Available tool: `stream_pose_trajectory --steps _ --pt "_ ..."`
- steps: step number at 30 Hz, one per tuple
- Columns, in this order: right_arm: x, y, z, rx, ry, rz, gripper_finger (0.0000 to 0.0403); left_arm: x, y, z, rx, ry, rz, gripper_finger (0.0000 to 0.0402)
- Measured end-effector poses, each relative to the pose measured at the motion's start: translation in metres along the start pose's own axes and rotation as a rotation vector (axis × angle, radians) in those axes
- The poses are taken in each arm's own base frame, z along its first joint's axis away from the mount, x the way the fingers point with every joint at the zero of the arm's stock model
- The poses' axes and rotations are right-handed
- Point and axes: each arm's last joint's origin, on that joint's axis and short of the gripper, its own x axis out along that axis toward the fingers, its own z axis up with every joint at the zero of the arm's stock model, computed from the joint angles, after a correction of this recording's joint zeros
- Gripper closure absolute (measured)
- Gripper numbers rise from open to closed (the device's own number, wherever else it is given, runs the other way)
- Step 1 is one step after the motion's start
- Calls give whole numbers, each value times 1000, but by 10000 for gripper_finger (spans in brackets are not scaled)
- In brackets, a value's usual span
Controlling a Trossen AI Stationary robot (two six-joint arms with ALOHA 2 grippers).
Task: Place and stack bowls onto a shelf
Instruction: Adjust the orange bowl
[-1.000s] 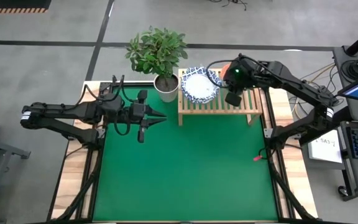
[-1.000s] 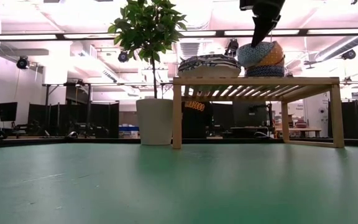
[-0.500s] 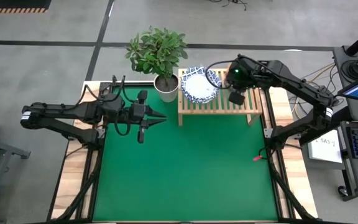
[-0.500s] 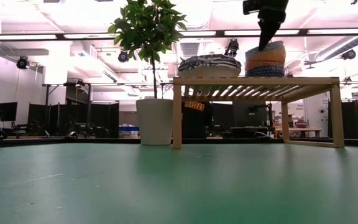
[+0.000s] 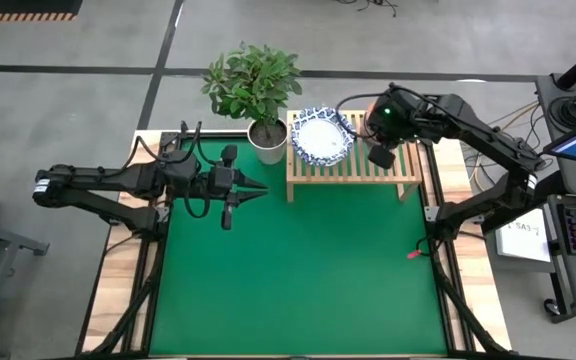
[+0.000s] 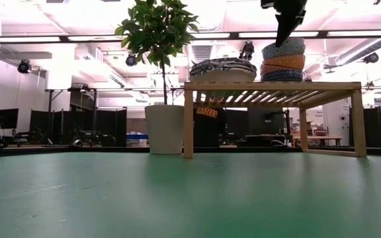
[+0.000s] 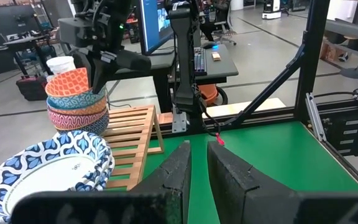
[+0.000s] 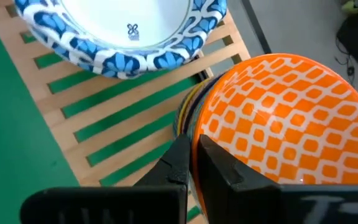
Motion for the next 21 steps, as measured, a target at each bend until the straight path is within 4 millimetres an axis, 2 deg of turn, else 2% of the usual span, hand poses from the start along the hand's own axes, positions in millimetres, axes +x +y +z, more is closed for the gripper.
stream_pose_trajectory --steps 10,17,21 --pt "1 0 1 39 -8 -9 384 0 0 0 -1 -1 0 366" --pt "1 -1 1 37 -12 -37 327 -1 0 1 -3 -3 0 366" --pt "-10 -3 -3 43 -58 -43 296 -11 1 1 -3 11 -2 366"
